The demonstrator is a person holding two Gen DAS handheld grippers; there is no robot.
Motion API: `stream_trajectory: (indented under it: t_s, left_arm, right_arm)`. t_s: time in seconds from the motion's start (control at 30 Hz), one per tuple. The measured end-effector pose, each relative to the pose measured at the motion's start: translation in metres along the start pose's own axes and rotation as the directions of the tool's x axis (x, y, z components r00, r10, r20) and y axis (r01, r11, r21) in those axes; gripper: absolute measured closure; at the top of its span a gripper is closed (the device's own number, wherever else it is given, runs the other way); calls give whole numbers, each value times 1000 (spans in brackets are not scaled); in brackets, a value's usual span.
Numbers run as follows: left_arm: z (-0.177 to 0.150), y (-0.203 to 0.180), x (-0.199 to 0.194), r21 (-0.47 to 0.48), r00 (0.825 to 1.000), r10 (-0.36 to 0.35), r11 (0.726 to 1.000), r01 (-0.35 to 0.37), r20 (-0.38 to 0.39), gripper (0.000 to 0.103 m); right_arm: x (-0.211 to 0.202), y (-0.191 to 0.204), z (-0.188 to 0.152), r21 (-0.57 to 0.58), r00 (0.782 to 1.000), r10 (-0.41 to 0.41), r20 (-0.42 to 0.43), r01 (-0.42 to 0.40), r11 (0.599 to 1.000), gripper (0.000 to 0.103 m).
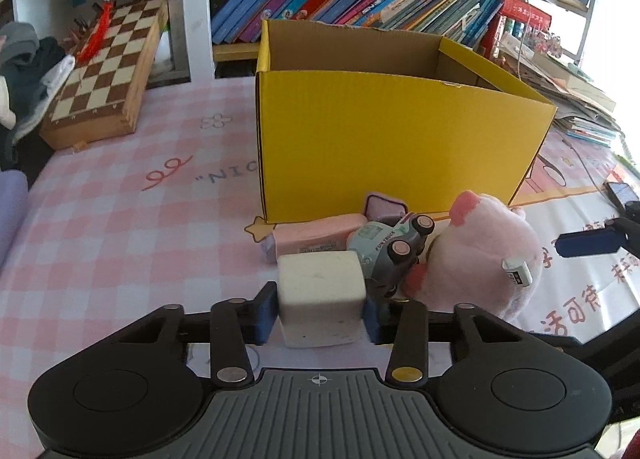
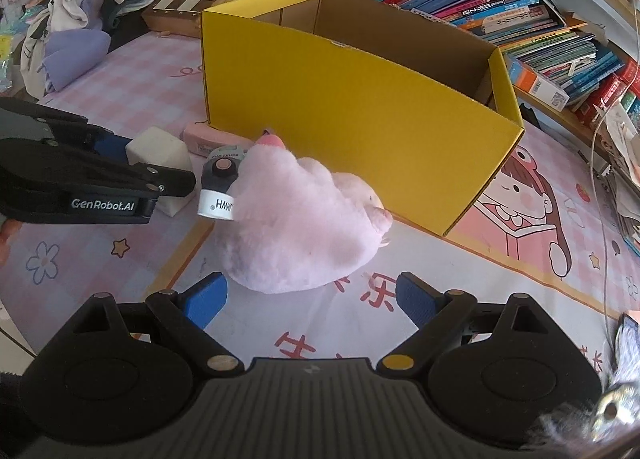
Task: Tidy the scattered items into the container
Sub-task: 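Grasp the white cube with left gripper while right gripper grasps the pink plush pig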
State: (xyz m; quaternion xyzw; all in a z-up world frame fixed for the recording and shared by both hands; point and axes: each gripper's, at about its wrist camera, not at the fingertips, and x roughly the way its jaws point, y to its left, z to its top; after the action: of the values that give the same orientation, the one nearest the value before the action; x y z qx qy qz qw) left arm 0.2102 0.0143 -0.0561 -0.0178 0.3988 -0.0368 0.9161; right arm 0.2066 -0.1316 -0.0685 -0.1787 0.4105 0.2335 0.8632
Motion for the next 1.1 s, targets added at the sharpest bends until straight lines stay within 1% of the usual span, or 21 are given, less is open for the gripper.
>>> stream_trajectory:
  t_s: [0.07,0.17,0.3,0.37,0.5,0.7,0.87,0.93,1.1]
  left_arm:
    - [-1,1,-3,0,1000,-1,1000,1,0,68]
    - [-3,7,-8,-24,1000,7,1000,-7,-5,69]
    - [-7,18,-16,-70,1000,19,997,-19,-11,69]
    - [-8,22,-19,-86,1000,26,996,-27,-12,69]
    - [-10,27,-23,-99,999,41,994,-42,-10,69]
    - [-15,32,-29,-104,999,52,993,-53,-14,69]
    - [-18,36,-35,-105,998,58,993,-60,-17,69]
    - [-19,38,-36,-107,998,59,992,-61,-18,69]
    - [-20,38,-39,-99,999,50,994,-51,-13,69]
  right_arm:
    - [2,-2,2,6,1000,6,0,-6,1000,11]
    - [7,-4,5,23,1000,22,-5,-22,999,11]
    - [14,-5,11,42,999,36,-13,-35,999,5]
    - [18,-5,13,48,999,42,-17,-41,998,4]
    - [25,-4,18,50,999,48,-25,-47,998,2]
    - [38,-2,23,61,998,44,-48,-41,997,2]
    - [41,-2,26,83,998,44,-43,-40,996,6]
    - [41,-1,26,78,999,39,-38,-36,996,10]
    - [37,3,24,58,999,23,-31,-21,998,23]
